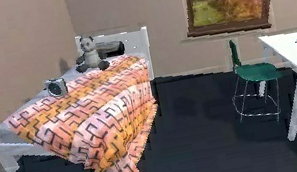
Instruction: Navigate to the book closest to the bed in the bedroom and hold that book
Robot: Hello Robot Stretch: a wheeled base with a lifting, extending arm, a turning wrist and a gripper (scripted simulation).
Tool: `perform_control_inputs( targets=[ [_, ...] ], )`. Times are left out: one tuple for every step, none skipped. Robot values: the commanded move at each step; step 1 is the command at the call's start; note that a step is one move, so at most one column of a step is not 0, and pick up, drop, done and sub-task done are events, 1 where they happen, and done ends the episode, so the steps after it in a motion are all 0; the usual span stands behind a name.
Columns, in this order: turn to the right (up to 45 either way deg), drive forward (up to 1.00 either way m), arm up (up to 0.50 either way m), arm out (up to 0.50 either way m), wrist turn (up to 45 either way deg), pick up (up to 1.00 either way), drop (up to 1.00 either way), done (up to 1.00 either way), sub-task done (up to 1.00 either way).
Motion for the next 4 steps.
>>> perform_control_inputs(
  targets=[
    [-6.0,0.00,0.00,0.00,0.0,0.00,0.00,0.00,0.00],
    [0.0,0.60,0.00,0.00,0.0,0.00,0.00,0.00,0.00],
    [45.0,0.00,0.00,0.00,0.0,0.00,0.00,0.00,0.00],
    [45.0,0.00,0.00,0.00,0.0,0.00,0.00,0.00,0.00]
  ],
)
